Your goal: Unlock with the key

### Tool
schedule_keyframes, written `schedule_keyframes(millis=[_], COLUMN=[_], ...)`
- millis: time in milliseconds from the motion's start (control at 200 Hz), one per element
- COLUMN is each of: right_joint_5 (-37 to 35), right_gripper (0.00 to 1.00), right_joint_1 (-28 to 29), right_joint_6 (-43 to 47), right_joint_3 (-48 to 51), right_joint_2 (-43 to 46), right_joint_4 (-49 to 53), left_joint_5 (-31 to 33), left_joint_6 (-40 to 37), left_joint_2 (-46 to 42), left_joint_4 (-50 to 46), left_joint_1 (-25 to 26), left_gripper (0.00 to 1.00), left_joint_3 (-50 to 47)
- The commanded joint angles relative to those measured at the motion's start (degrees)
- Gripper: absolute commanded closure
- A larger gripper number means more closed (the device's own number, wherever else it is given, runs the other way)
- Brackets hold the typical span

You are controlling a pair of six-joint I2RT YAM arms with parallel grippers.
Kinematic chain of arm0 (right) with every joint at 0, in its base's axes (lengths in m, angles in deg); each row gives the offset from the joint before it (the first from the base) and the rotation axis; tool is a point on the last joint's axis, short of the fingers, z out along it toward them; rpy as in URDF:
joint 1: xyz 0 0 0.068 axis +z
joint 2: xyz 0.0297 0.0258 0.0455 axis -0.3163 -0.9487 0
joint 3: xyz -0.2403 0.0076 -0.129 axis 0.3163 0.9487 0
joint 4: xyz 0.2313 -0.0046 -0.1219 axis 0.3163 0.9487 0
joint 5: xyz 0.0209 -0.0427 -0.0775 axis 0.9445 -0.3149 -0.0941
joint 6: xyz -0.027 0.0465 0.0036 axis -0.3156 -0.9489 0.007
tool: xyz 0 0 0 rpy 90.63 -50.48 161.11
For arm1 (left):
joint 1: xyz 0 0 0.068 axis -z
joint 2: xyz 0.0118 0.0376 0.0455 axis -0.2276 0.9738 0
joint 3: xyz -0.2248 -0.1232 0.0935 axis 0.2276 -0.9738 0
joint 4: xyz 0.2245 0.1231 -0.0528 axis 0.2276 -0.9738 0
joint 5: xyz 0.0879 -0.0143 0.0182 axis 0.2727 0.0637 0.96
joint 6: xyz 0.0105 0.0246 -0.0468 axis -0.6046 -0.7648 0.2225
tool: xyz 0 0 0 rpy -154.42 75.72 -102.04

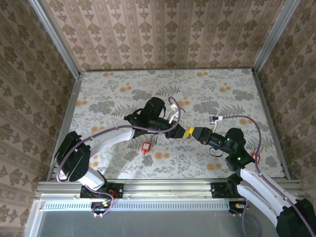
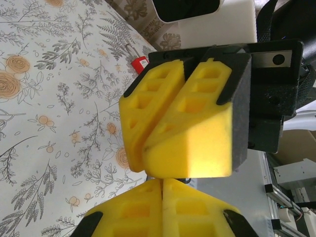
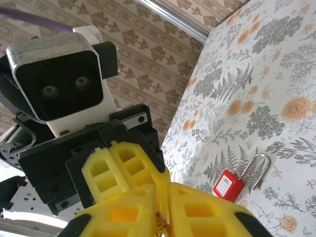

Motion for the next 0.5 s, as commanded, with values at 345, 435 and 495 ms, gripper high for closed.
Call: schedule_keyframes(millis=[345, 435, 495], right_joint_5=[-3.29, -5.88, -7.32], right_gripper=[1.00, 1.00, 1.00], right_joint_1=[0.34, 0.34, 0.34], right_joint_6=[-0.60, -0.98, -1.70], right_joint_3=[-0.54, -1.36, -1.73], right_joint_2=[2.13, 2.70, 2.75], right_joint_4=[1.57, 2.73, 1.68], left_joint_5=[2.63, 6.49, 9.20], left_joint_6=[2.37, 2.71, 3.22], left_joint_2=[-2.40, -5.72, -8.01], left_joint_4=[7.27, 12.12, 17.13], left_joint_1=[-0.70, -0.39, 0.30], left_gripper=[0.57, 0.40, 0.35], left_joint_3=[-2.19, -6.30, -10.23])
